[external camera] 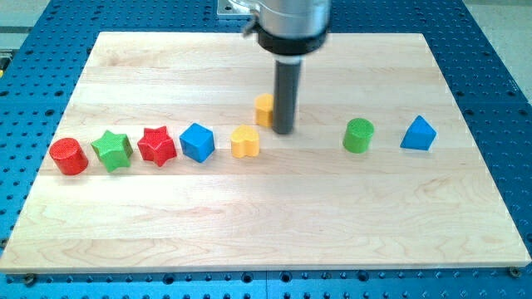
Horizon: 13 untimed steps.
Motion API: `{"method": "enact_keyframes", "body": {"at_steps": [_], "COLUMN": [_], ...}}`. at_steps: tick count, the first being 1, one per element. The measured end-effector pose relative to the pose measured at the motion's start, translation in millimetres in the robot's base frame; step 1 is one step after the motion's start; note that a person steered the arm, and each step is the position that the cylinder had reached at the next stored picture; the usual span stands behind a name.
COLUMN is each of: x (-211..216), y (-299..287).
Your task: Slide both the yellow blocks towards the top left side of the board
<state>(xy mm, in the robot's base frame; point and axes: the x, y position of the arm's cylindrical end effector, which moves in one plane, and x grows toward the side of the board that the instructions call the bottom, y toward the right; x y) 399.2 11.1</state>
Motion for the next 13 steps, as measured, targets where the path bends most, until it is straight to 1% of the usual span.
{"method": "enact_keyframes", "body": {"at_steps": [1, 2, 3, 4, 5, 6, 7, 9, 10, 11, 12, 13], "x": [-52, -80, -108, -106, -89, -93, -93, -49, 27, 74, 59, 36], "y": [-56, -52, -81, -132, -124, -173, -206, -6, 36, 15, -42, -74]}}
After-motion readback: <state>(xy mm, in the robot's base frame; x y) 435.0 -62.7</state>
